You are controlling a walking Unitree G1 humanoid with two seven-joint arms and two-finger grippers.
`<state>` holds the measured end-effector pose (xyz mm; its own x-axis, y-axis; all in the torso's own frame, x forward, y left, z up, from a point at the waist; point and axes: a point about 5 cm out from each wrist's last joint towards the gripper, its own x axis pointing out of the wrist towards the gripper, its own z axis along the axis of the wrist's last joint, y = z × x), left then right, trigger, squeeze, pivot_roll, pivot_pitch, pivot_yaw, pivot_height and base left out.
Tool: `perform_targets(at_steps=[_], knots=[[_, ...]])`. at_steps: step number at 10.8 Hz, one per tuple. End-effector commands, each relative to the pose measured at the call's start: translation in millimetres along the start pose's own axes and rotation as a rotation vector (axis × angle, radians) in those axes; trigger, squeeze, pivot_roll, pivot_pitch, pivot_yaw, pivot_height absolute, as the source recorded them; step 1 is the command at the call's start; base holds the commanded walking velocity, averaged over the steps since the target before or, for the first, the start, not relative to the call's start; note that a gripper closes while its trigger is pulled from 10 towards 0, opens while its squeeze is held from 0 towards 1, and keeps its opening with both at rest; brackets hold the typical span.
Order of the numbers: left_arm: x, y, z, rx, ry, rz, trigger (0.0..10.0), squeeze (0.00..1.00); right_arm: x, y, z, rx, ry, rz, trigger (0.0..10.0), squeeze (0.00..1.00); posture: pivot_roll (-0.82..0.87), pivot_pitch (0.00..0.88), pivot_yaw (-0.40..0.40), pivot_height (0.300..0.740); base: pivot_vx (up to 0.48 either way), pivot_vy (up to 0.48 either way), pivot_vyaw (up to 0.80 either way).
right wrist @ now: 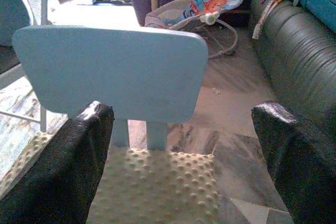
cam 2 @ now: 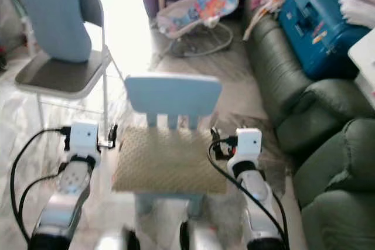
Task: Move the pillow to the sofa
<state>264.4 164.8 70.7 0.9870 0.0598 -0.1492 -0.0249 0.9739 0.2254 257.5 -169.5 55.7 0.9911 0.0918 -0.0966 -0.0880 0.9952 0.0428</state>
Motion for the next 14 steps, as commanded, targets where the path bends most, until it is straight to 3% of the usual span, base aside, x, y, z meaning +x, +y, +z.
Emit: perform_targets(at_steps=[1, 8, 14], knots=[[-0.6, -0.4, -1.3, 0.005, 0.007, -0.003, 10.0, 0.00, -1.3, -3.1, 1.5, 0.002, -0.007, -0.004, 10.0, 0.00, -0.05, 0.109, -0.031, 0.630, 0.000, 0.000, 0.00], [-0.1, 1.8, -1.4, 0.014, 0.013, -0.009, 10.0, 0.00, 1.3, 2.6, 6.1, 0.018, -0.033, 0.034, 10.0, 0.00, -0.05, 0.114, -0.029, 0.620, 0.000, 0.000, 0.00], [-0.6, 1.0, -2.3, 0.029, 0.015, 0.008, 10.0, 0.00, 2.0, 3.8, 5.1, 0.011, -0.029, 0.053, 10.0, 0.00, -0.05, 0.113, -0.035, 0.521, 0.000, 0.000, 0.00]])
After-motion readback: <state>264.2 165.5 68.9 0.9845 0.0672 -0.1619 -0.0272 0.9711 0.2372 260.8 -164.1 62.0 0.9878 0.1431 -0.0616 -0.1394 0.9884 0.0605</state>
